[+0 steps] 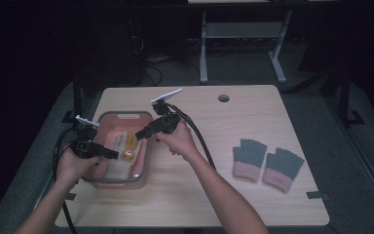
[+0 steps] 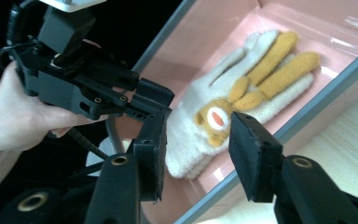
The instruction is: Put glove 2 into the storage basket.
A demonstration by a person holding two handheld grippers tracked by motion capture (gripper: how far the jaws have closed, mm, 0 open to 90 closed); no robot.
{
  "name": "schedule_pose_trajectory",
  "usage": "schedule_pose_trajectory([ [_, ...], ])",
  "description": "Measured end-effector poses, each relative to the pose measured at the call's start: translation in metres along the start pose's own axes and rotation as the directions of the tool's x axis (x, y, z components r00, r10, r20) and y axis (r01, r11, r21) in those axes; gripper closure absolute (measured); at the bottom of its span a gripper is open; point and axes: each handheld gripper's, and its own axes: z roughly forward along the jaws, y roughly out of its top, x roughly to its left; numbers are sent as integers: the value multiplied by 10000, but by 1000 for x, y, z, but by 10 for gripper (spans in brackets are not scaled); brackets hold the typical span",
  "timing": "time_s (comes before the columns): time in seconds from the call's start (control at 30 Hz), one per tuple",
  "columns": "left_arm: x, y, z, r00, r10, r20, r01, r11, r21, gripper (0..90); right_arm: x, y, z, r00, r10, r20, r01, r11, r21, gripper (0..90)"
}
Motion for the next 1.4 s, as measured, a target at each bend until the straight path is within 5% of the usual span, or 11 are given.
schedule_pose_trajectory([
  [0.27, -13, 7, -6, 9989, 369, 304, -351, 9976, -596, 520, 1, -3, -17, 9997, -248, 72, 250, 9995, -188, 526],
  [0.73, -34, 14, -12, 9926, 960, 742, -862, 9884, -1251, 428, -4, -7, -41, 9990, -207, 399, 226, 9986, -478, 495],
  [1.4, -74, 23, -6, 9764, 1652, 1389, -1429, 9770, -1580, 342, -20, -25, -86, 9971, 198, 735, -115, 9938, -1107, 446],
])
